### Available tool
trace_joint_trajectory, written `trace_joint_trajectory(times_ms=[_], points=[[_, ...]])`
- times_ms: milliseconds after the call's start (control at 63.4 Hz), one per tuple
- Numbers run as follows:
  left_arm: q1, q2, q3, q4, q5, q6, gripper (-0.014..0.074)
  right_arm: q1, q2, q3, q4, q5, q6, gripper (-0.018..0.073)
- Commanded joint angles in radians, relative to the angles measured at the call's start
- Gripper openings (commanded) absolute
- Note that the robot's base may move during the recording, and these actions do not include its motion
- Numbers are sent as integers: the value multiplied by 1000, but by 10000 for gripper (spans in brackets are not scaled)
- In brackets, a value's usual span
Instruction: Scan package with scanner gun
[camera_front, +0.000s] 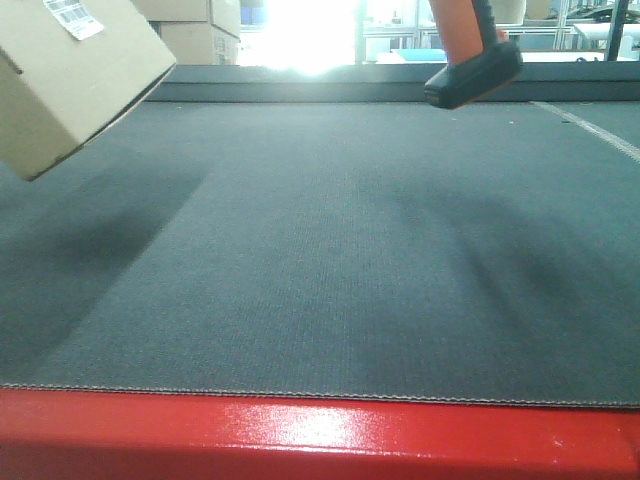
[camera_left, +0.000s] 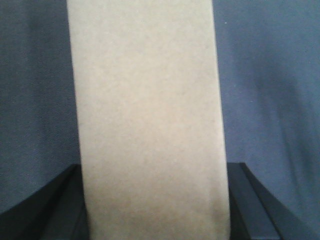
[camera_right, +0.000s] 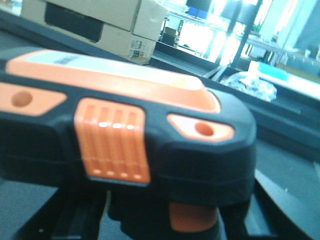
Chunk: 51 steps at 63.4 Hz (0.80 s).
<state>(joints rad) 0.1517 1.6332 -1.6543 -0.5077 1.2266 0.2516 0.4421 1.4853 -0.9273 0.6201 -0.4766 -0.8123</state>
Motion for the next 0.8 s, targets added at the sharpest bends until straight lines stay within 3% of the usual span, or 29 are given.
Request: trace_joint_trajectory(times_ms=[0,505,583,788], points=[[5,-11,-3,-5,-6,0,-111,-5,-19,-30,-11,-12,-47,-154],[5,-11,-3,-5,-6,0,-111,-5,-21,-40,2,-1,-46,-154],[5,-11,-3,-5,-6,0,-111,-5,-31,-40,51,-1,-44,-154],[5,-11,-3,-5,-6,0,-111,-5,-62,-40,341,-88,-28,-154]])
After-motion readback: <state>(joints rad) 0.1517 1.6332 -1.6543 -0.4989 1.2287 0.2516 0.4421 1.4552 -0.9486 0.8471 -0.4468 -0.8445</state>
